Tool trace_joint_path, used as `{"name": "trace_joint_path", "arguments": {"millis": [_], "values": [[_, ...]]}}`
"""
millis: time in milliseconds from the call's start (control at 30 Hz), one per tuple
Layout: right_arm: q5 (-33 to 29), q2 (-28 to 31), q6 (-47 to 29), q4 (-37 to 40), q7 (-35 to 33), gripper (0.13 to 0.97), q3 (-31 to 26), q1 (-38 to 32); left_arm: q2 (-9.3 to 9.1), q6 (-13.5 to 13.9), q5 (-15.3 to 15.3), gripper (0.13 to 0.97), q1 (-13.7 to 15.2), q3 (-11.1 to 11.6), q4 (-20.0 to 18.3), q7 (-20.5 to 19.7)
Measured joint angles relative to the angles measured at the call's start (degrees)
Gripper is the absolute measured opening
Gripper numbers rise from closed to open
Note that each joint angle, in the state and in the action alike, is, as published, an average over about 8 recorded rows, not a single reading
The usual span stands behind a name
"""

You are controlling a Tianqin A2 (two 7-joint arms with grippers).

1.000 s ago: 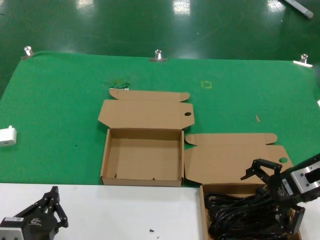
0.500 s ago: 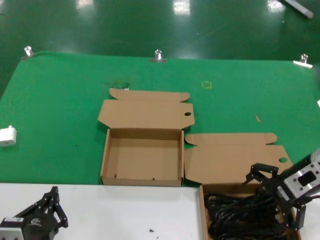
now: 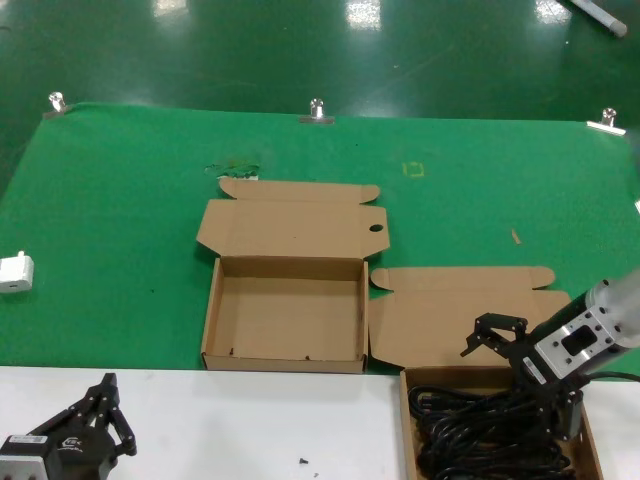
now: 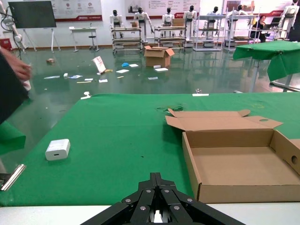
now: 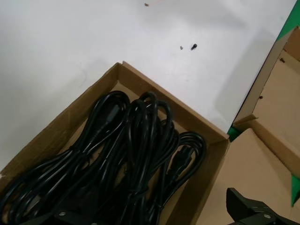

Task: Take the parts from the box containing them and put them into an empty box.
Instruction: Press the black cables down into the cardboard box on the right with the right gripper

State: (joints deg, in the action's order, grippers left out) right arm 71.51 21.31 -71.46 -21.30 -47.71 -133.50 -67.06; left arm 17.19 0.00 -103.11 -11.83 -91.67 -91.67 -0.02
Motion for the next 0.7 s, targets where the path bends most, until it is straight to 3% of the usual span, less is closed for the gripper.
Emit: {"name": "trace_joint_path", "arguments": {"millis": [400,700], "values": [[0.1,1.38,-2.49,-6.11,3.86,0.888,0.39,2.3,0.0,0.0,0.0,0.139,-0.02,0.0,0.0,0.0],[0.89,4.48,-4.37,-12.27,7.69,0.754,1.04,5.04,0.0,0.0,0.0,0.139,-0.02,0.0,0.0,0.0]]}}
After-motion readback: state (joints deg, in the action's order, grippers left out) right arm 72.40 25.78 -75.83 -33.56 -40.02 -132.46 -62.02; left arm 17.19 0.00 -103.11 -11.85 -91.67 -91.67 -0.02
